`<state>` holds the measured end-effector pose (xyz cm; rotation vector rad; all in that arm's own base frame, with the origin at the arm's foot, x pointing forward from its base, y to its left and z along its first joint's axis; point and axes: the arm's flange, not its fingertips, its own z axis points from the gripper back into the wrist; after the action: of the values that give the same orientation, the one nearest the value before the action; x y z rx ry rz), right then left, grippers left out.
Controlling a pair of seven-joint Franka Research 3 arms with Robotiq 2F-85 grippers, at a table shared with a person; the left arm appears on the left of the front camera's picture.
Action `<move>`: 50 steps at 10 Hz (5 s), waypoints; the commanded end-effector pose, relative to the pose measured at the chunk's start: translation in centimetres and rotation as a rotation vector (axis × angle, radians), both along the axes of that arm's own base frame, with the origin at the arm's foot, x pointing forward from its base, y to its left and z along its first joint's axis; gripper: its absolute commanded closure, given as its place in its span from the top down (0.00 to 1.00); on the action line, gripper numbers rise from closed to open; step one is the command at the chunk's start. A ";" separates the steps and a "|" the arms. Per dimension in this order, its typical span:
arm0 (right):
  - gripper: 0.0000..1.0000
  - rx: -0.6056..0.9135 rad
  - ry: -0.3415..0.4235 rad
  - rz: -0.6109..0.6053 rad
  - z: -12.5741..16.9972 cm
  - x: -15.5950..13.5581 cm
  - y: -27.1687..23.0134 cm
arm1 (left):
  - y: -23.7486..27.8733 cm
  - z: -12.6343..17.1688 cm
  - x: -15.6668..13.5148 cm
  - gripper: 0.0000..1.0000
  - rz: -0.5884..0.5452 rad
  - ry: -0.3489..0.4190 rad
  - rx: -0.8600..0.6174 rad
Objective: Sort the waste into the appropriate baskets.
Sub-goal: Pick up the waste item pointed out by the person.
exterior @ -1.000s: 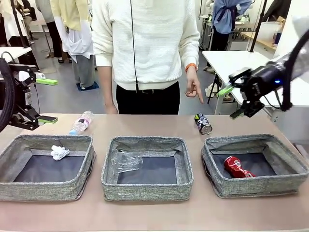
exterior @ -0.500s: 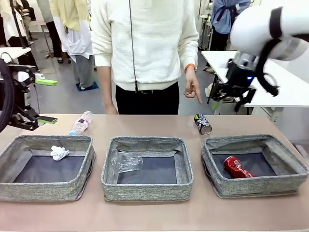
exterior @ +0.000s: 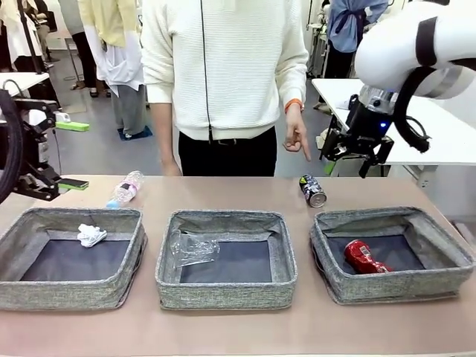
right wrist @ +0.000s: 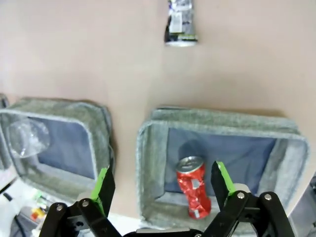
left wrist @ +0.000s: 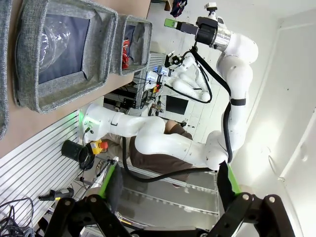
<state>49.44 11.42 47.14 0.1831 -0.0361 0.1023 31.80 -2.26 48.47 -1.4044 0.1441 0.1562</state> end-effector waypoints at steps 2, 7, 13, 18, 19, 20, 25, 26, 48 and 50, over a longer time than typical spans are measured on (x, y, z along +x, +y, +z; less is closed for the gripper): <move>1.00 -0.016 -0.251 0.014 -4.2 7.0 -0.9 | -0.2 0.5 0.0 1.00 0.012 0.012 -0.018; 1.00 0.184 -0.215 0.066 -11.1 11.9 -2.7 | -0.2 0.5 0.0 1.00 0.012 0.012 -0.018; 1.00 0.215 -0.131 0.019 -16.3 13.4 -1.4 | -0.2 0.5 0.0 1.00 0.012 0.012 -0.018; 1.00 0.231 -0.087 -0.017 -16.2 13.7 -1.5 | -0.2 0.5 0.0 1.00 0.012 0.012 -0.018; 0.72 0.183 -0.091 -0.029 -16.4 13.7 -1.4 | -0.2 0.5 0.0 1.00 0.012 0.012 -0.018; 0.40 0.177 -0.081 -0.030 -16.3 13.7 -1.3 | -0.2 0.5 0.0 1.00 0.012 0.012 -0.018; 0.03 0.125 -0.059 -0.047 -16.6 14.1 -1.0 | -0.2 0.5 0.0 1.00 0.012 0.012 -0.018; 0.00 0.121 -0.058 -0.048 -16.5 14.0 -1.0 | -0.2 0.5 0.0 1.00 0.012 0.012 -0.018; 0.39 -0.058 0.180 -0.372 10.7 0.9 8.7 | -0.2 0.5 0.0 1.00 0.012 0.012 -0.018; 0.39 -0.044 0.246 -0.335 15.7 0.2 15.6 | -0.2 0.5 0.0 1.00 0.012 0.012 -0.018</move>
<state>47.95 24.21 60.64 0.1506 0.1237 -0.2398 31.81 -2.23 48.43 -1.4037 0.1440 0.1588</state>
